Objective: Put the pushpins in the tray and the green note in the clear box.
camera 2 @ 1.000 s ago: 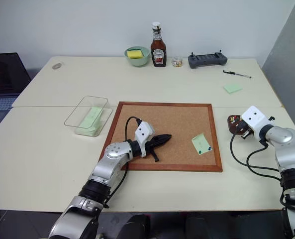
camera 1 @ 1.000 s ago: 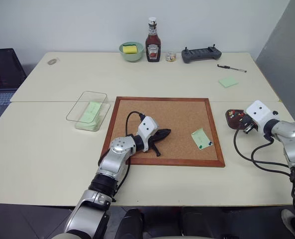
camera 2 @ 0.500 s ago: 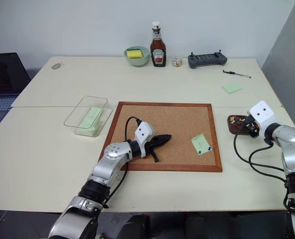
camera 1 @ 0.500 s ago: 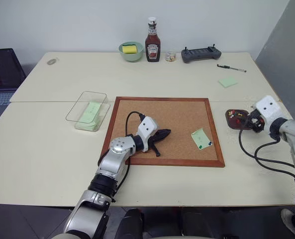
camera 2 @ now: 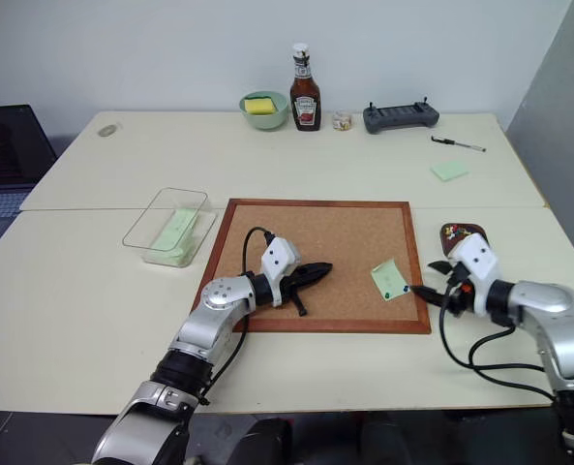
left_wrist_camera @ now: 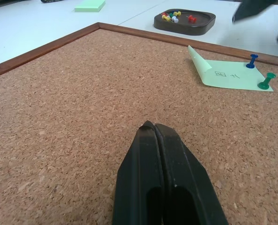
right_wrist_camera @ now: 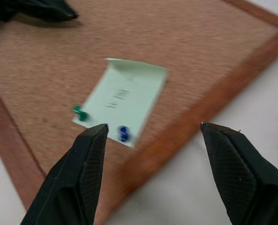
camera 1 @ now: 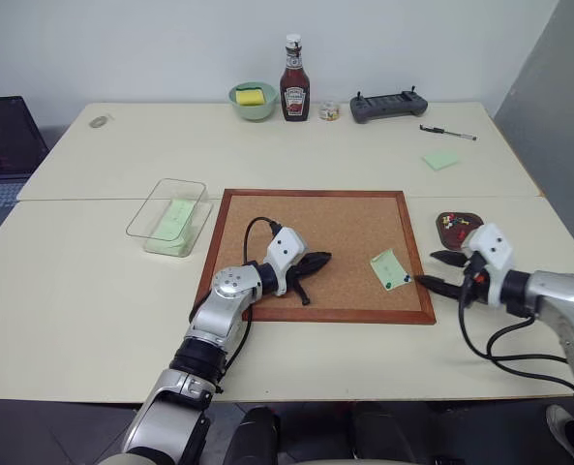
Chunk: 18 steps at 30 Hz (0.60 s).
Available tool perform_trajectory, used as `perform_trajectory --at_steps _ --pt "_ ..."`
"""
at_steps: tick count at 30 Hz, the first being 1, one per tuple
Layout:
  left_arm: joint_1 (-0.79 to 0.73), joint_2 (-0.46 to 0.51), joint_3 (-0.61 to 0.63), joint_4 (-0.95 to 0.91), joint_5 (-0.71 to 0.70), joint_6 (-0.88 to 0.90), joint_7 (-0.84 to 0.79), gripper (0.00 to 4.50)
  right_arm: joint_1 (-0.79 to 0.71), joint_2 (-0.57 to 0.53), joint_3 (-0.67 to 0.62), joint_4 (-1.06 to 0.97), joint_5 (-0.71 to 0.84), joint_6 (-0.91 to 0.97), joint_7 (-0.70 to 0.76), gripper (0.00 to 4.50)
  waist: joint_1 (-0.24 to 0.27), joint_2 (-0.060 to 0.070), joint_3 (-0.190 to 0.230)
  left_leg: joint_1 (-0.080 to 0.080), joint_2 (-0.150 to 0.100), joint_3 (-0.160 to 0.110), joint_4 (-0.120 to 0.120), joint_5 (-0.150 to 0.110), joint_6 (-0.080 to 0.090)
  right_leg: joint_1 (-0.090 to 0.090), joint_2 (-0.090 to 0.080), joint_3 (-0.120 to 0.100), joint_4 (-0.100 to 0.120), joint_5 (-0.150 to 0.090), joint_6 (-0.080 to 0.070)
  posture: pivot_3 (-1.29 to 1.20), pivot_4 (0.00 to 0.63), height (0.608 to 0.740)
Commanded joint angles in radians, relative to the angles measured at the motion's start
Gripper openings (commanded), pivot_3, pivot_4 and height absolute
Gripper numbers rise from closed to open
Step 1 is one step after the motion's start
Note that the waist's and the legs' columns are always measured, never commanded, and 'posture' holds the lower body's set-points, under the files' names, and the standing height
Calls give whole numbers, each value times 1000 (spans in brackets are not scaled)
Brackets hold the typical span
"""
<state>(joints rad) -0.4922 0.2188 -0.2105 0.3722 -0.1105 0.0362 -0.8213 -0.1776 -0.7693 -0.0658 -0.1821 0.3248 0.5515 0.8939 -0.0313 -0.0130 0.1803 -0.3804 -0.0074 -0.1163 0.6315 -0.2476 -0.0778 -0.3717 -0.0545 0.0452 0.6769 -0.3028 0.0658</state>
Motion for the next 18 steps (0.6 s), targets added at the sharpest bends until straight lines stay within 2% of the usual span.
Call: perform_trajectory --at_steps 1,5,7,18 --pt "28 6 -25 30 22 19 -12 0 -38 7 39 30 -46 -60 -5 3324 -1 0 0 0 0 0 0 0 0 0 0 0 0 0 0 0 150 740" --pt "32 11 -24 22 21 22 -12 0 -52 6 59 62 -64 -89 3 3324 -1 0 0 0 0 0 0 0 0 0 0 0 0 0 0 0 150 740" --pt "34 13 -23 19 21 23 -11 0 -57 4 67 73 -69 -102 9 3162 -1 0 0 0 0 0 0 0 0 0 0 0 0 0 0 0 150 740" --pt "38 17 -24 14 24 24 -10 0 -63 1 88 88 -81 -130 17 851 -2 0 0 0 0 0 0 0 0 0 0 0 0 0 0 0 150 740"
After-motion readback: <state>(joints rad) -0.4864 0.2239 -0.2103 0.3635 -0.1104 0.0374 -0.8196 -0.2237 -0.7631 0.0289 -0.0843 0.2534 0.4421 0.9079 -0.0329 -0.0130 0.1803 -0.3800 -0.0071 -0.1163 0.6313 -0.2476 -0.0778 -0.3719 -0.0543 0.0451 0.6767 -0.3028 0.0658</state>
